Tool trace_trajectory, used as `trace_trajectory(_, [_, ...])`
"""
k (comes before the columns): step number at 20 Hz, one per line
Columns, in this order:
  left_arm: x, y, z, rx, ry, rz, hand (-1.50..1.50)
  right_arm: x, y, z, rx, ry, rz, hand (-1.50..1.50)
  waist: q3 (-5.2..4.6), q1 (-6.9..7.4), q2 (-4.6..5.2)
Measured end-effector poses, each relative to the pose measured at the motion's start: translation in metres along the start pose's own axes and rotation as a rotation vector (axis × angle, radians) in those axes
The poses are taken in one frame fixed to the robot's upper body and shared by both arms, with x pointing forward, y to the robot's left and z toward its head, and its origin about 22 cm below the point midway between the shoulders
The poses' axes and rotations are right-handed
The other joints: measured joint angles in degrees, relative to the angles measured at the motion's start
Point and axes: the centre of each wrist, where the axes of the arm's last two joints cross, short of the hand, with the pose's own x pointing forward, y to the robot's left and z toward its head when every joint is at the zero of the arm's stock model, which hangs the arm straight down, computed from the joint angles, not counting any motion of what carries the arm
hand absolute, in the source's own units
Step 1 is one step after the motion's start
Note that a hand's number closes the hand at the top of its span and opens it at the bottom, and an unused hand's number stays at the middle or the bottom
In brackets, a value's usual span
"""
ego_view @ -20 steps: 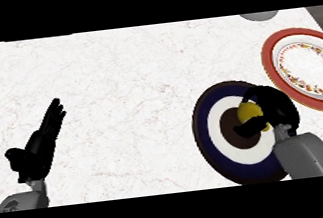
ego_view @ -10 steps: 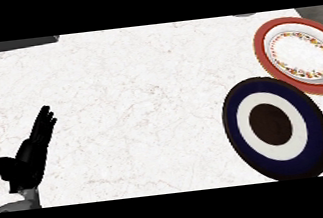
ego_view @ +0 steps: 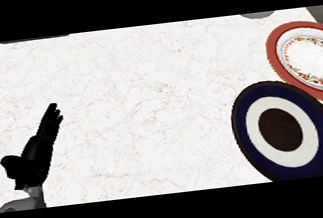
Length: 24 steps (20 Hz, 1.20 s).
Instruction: Pick the lemon from the plate and place it in the plate
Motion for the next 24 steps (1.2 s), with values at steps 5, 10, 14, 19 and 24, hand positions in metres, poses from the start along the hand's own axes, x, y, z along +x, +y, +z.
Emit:
trace_trajectory(5, [0.007, 0.001, -0.008, -0.018, -0.007, -0.002, 0.0, -0.005, -0.03, -0.008, -0.163, -0.063, -0.04, 1.5, -0.08, 0.89, 0.05])
trace_trajectory(10, [0.003, -0.006, -0.007, -0.018, -0.002, -0.002, 0.0, 0.001, -0.05, -0.018, -0.212, -0.124, -0.076, 1.5, -0.18, 1.04, 0.03])
trace_trajectory(14, [0.007, -0.005, -0.011, -0.02, -0.004, -0.004, 0.0, 0.019, -0.047, -0.039, -0.213, -0.154, -0.102, 1.5, -0.22, 1.24, 0.03])
trace_trajectory(19, [0.01, -0.001, -0.01, -0.021, -0.007, -0.008, 0.0, 0.052, -0.039, -0.069, -0.171, -0.178, -0.115, 1.5, -0.24, 1.49, 0.04])
trace_trajectory(24, [0.009, -0.003, -0.01, -0.025, -0.013, -0.005, 0.0, 0.091, -0.018, -0.099, -0.108, -0.209, -0.154, 1.5, -0.23, 1.68, 0.07])
